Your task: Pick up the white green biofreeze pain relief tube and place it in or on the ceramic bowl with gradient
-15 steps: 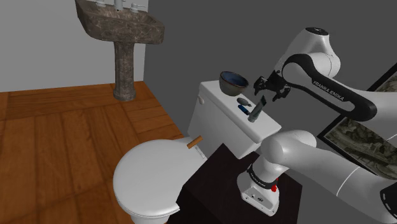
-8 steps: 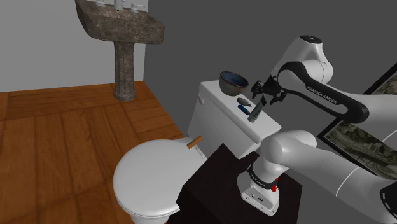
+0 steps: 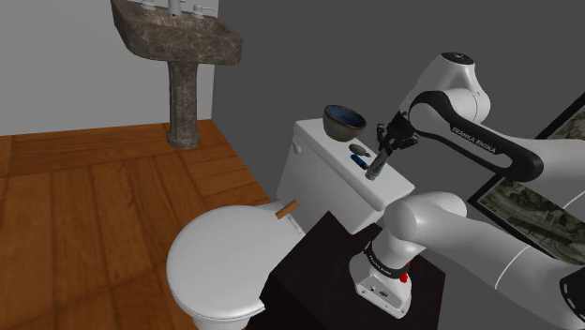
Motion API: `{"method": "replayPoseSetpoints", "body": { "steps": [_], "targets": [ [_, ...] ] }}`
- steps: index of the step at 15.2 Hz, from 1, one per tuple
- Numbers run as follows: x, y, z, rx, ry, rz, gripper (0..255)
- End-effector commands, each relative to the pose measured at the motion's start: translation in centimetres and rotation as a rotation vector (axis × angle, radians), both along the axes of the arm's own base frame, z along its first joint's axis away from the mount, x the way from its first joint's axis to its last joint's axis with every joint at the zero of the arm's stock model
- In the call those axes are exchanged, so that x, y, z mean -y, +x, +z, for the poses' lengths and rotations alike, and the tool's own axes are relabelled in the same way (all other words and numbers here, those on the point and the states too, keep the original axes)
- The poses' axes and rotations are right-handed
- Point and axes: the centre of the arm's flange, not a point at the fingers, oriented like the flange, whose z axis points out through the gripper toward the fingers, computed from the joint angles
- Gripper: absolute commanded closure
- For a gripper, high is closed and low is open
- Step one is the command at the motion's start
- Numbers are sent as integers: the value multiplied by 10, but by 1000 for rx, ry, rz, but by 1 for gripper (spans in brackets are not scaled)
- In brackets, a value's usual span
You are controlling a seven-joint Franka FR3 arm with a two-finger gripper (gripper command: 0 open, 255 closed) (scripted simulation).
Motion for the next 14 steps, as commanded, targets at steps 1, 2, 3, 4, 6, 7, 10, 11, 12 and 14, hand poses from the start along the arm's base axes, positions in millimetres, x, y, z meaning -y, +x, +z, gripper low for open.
{"method": "replayPoseSetpoints", "body": {
  "steps": [1,2,3,4,6,7,10,11,12,14],
  "targets": [
    [0,0,0,0,0,0,255],
    [0,0,0,0,0,0,255],
    [0,0,0,0,0,0,255],
    [0,0,0,0,0,0,255],
    [0,0,0,0,0,0,255],
    [0,0,0,0,0,0,255],
    [0,0,16,0,0,0,255],
    [0,0,21,0,0,0,255],
    [0,0,26,0,0,0,255],
    [0,0,37,0,0,0,255]
  ]
}}
